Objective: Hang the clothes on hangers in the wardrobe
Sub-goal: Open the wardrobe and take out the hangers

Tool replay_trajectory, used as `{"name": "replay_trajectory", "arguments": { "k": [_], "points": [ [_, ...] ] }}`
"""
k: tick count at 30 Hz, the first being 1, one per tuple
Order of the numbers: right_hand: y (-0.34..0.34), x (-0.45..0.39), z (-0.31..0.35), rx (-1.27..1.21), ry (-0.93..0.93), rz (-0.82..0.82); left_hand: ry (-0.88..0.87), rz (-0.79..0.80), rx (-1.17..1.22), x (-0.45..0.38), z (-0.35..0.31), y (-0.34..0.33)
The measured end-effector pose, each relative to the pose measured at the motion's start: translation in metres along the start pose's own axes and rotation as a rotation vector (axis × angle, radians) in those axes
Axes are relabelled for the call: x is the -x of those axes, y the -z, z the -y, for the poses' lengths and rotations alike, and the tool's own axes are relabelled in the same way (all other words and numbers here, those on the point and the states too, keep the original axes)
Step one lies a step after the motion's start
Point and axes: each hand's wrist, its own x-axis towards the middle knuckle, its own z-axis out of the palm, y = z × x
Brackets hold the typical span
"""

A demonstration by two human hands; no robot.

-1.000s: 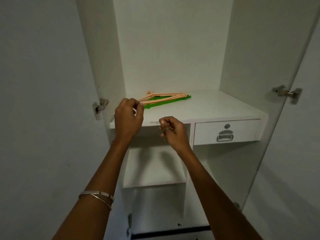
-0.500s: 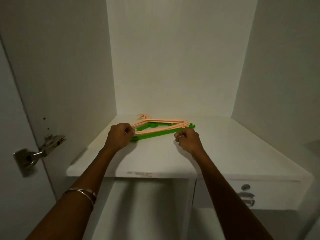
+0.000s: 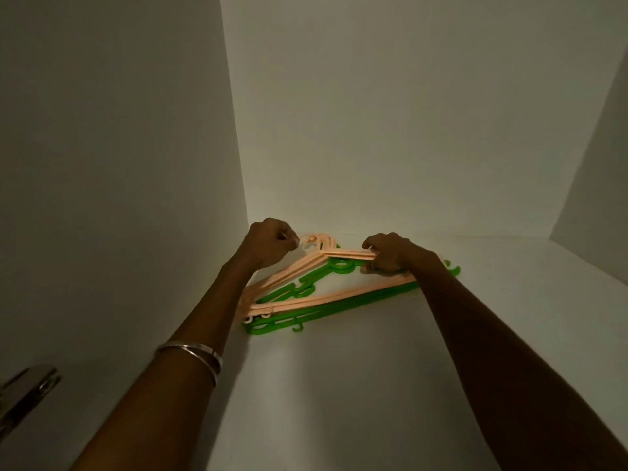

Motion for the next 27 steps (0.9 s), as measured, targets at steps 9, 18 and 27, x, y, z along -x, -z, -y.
{"name": "replay_trajectory", "arguments": {
  "k": [9,18,27],
  "points": [
    [-0.022,-0.017,0.003,0.137,0.043,-0.106,0.052,-0.031,0.049,-0.013,0.024,-0.008],
    [0.009,0.076,-0.015,0.070,-0.150,-0.240,0.086,-0.221,0.229,0.031,-0.016,0.015],
    [0.037,0.275,-0.011,-0.040,-0.381,-0.606,0.378,-0.680,0.565,0.165,-0.105,-0.029]
  ]
}}
